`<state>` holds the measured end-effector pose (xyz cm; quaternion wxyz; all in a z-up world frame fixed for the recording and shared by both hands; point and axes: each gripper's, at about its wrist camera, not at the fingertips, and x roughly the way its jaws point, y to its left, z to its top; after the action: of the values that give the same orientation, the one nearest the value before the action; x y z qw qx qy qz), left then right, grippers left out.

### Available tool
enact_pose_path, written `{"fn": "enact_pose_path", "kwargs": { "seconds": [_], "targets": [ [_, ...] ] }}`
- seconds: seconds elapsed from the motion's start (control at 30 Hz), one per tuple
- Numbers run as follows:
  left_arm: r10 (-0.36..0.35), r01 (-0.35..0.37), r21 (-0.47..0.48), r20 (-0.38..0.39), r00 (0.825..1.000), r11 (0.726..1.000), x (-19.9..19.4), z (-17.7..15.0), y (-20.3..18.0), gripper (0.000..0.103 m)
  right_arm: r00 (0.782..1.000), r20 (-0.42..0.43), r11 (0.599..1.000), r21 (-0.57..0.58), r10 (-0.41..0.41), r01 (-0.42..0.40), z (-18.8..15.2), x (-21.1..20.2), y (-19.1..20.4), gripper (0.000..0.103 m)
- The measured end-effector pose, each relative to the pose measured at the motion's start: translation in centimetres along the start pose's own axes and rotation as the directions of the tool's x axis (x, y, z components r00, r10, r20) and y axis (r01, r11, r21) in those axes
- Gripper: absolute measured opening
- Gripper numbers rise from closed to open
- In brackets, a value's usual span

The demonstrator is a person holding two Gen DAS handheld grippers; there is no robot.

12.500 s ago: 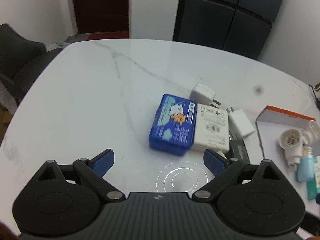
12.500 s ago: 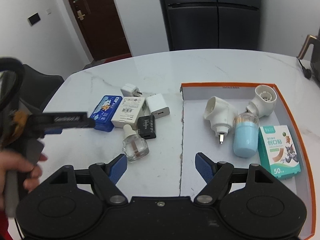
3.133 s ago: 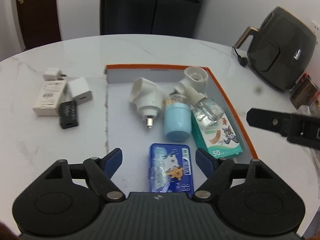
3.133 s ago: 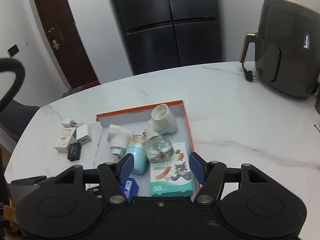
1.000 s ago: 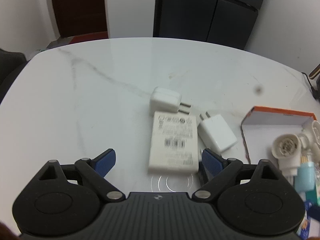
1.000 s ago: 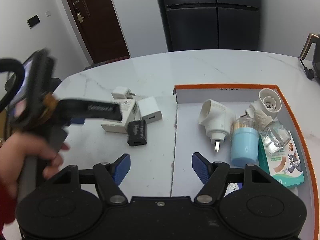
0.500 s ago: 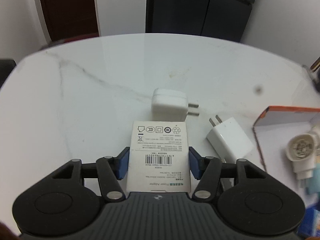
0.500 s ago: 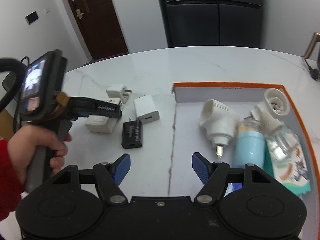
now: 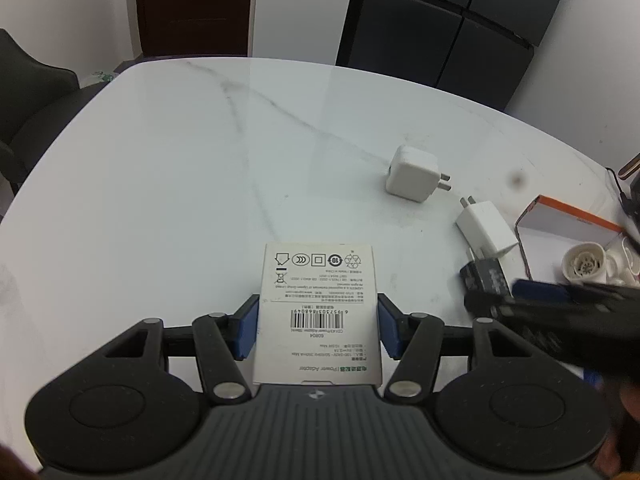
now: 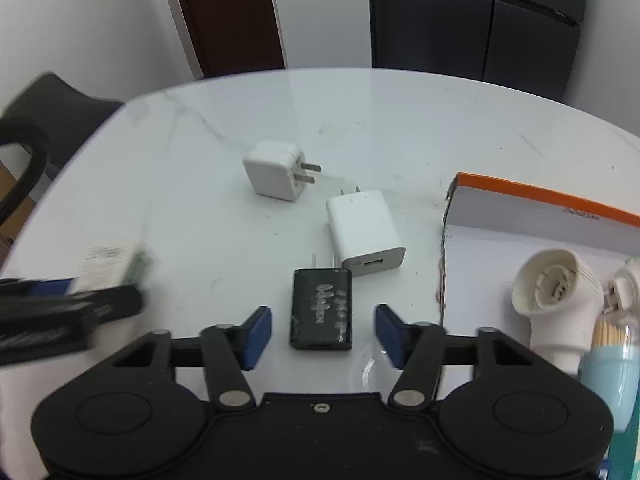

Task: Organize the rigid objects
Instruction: 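Close the left gripper on the white boxed adapter while the right grasps the black charger, then carry the boxed adapter with the left gripper and black charger with the right toward the tray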

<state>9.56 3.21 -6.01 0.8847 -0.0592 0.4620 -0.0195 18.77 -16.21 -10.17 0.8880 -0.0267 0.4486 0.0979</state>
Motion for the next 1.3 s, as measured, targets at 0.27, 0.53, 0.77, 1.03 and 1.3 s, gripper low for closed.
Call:
{"fn": "enact_pose_path", "kwargs": {
  "seconds": [0.27, 0.53, 0.77, 1.03, 1.3],
  "targets": [
    [-0.002, 0.002, -0.018, 0.014, 1.0, 1.0, -0.2, 1.3, 0.2, 0.06, 0.999, 0.024, 0.999, 0.032, -0.033, 0.032, -0.3, -0.6, 0.3, 0.043],
    [-0.006, 0.006, -0.013, 0.048, 0.999, 1.0, -2.3, 1.0, -1.2, 0.06, 0.999, 0.05, 1.0, 0.021, 0.001, -0.002, -0.8, -4.3, 1.4, 0.043],
    [-0.012, 0.012, 0.0, 0.069, 0.998, 1.0, -4.1, -0.1, -2.9, 0.06, 0.997, 0.079, 1.0, 0.006, 0.017, -0.017, -2.0, -7.7, 1.6, 0.043],
    [-0.023, 0.023, 0.007, 0.093, 0.995, 1.0, -6.3, -1.4, -5.0, 0.06, 0.993, 0.114, 1.0, 0.009, 0.018, -0.019, -3.4, -11.3, 0.6, 0.043],
    [-0.035, 0.032, 0.031, 0.115, 0.993, 0.999, -7.9, -2.3, -7.1, 0.06, 0.989, 0.143, 1.0, 0.012, 0.024, -0.026, -5.2, -14.3, -1.0, 0.043]
  ]
}}
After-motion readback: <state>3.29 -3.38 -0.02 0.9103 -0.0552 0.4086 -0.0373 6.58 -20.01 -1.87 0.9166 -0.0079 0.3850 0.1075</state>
